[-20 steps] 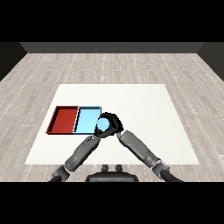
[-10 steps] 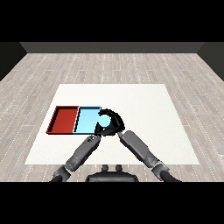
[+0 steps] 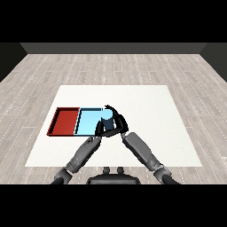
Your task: Pick the blue can and put it in the blue box
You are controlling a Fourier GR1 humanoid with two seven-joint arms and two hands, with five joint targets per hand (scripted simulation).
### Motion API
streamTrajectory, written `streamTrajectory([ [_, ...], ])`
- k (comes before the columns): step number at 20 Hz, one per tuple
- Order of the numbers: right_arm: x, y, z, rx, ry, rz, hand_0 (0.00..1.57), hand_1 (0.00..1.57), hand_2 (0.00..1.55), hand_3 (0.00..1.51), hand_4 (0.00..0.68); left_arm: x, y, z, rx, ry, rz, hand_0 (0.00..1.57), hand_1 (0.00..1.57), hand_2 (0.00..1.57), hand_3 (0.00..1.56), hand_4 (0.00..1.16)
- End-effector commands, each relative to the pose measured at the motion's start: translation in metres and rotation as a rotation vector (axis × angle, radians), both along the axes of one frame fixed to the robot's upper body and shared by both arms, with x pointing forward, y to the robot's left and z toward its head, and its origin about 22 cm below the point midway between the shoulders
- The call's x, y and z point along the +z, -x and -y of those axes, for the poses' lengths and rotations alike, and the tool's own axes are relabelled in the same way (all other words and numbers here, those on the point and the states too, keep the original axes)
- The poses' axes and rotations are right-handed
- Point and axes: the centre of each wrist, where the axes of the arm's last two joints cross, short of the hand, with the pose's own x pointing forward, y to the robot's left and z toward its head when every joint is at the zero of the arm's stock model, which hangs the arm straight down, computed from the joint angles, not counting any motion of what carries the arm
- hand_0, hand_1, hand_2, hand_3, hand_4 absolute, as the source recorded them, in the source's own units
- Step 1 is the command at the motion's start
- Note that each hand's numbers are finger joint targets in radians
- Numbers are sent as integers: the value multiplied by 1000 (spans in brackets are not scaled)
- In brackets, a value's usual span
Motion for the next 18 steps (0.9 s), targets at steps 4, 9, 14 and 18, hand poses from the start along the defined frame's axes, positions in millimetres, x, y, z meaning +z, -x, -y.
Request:
streamTrajectory([
  [4, -16, 0, 27, -6, -53, -26, 0, 0, 0, 0, 0, -7, 1, -6, 1, -13, 23, 1571, 1571, 1571, 1511, 1131],
  [9, 29, 14, 50, -31, -57, 19, 0, 0, 0, 0, 0, -17, 5, 2, 37, -43, 19, 1571, 1571, 1571, 1500, 1131],
  [14, 26, 36, 70, -105, -85, 38, 0, 0, 0, 0, 0, -9, -12, -19, 43, -57, 27, 1571, 1571, 1571, 1494, 1125],
  [18, 37, 55, 108, -140, -121, 72, 0, 0, 0, 0, 0, -21, -1, -20, 73, -118, 21, 1571, 1571, 1571, 1492, 1130],
])
